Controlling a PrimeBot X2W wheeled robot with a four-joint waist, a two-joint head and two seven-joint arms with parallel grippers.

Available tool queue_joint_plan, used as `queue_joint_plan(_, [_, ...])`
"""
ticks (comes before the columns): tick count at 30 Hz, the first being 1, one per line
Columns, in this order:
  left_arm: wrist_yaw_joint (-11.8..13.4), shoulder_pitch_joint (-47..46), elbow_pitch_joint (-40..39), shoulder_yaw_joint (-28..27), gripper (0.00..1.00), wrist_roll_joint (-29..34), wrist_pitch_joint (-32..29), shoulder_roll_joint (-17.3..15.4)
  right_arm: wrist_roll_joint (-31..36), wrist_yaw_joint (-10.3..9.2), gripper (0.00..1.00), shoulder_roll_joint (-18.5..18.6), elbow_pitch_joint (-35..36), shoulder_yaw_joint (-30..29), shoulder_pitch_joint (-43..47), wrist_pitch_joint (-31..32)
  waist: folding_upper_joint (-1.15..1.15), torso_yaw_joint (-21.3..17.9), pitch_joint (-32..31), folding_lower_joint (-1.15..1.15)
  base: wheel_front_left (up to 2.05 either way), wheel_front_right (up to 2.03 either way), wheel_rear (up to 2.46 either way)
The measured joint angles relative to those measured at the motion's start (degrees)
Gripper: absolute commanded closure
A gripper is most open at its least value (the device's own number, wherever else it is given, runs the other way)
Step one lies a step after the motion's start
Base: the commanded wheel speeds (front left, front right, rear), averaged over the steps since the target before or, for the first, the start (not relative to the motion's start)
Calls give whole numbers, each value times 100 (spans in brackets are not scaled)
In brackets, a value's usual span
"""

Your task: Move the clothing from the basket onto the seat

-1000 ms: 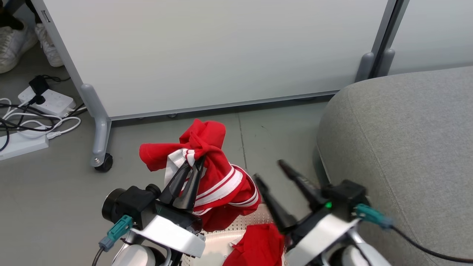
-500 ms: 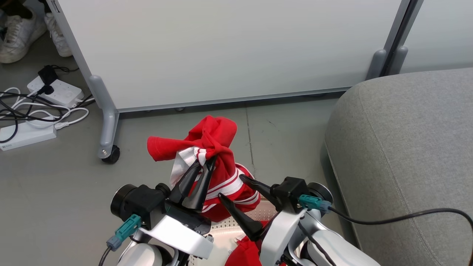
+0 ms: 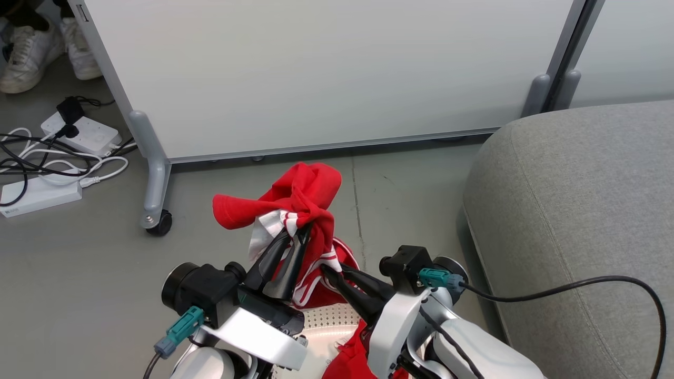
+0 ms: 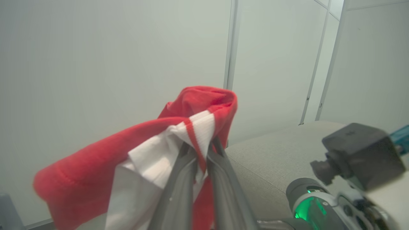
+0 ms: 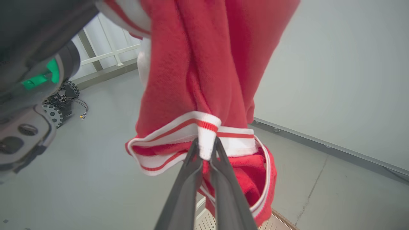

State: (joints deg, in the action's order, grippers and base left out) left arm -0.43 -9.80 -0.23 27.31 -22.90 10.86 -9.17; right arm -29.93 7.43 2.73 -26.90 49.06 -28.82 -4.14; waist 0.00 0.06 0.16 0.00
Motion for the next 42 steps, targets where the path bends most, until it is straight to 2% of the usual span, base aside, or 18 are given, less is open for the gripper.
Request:
queue_joint_plan(2, [0, 0, 0, 13, 100, -20, -8, -1, -37, 0, 100, -1, -8, -46, 1, -98, 0, -7, -1, 0, 0, 0, 0])
queue_joint_plan(4, [16, 0, -4, 20, 0, -20, -26, -9, -37, 0, 100, -1, -12, -148, 2, -185, 0, -21, 4, 0, 0, 0, 0])
queue_joint_plan(9, [47, -2, -12, 114, 0, 69, -126, -105, -5, -1, 100, -3, 21, -549, 6, -354, 0, -123, 46, 0, 0, 0, 0])
queue_joint_plan(22, [-300, 105, 115, 829, 0, 517, -492, -536, 757, -1, 100, 2, 237, -1993, 360, -330, 0, -693, 253, 0, 0, 0, 0])
queue_joint_plan(31, [-336, 119, 196, 964, 0, 571, -463, -611, 1131, -1, 100, 1, 621, -2657, 629, -104, 0, -1429, 465, 0, 0, 0, 0])
queue_joint_plan(42, [-330, -80, 20, 966, 0, 594, -488, -730, 1180, -1, 100, 1, 912, -3152, 750, -41, 0, -2479, 817, 0, 0, 0, 0])
